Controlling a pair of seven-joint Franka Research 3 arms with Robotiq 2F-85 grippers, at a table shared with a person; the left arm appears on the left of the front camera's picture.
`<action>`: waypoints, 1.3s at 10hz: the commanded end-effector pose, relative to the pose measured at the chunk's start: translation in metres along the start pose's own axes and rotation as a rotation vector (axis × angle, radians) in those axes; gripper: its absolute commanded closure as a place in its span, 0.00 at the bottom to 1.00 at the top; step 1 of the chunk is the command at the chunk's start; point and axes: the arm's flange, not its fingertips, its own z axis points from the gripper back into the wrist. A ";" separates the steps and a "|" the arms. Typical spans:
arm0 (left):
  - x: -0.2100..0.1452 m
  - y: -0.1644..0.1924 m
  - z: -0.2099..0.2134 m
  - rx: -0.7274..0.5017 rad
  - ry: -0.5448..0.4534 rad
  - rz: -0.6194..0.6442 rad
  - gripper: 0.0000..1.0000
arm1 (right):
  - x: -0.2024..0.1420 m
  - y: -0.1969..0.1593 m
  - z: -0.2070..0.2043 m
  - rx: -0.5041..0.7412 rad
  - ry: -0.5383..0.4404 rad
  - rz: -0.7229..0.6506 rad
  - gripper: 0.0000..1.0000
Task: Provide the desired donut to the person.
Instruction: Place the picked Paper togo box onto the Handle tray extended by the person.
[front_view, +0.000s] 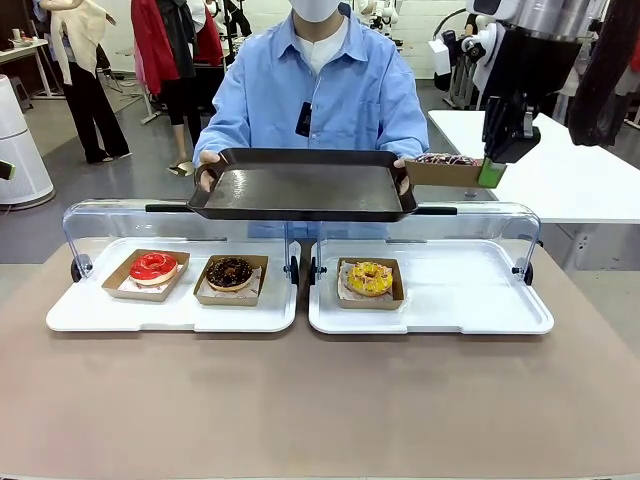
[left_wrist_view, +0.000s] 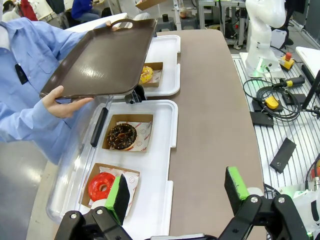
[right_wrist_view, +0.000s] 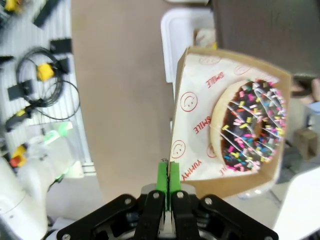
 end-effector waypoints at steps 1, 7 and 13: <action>0.001 0.001 0.002 0.006 -0.025 -0.018 0.00 | 0.029 -0.001 0.029 -0.084 -0.003 0.032 0.98; 0.001 0.001 0.002 0.006 -0.025 -0.018 0.00 | 0.099 -0.068 0.016 -0.142 -0.120 0.094 0.98; 0.001 0.001 0.002 0.006 -0.025 -0.018 0.00 | 0.097 -0.106 -0.052 -0.059 -0.145 0.181 0.98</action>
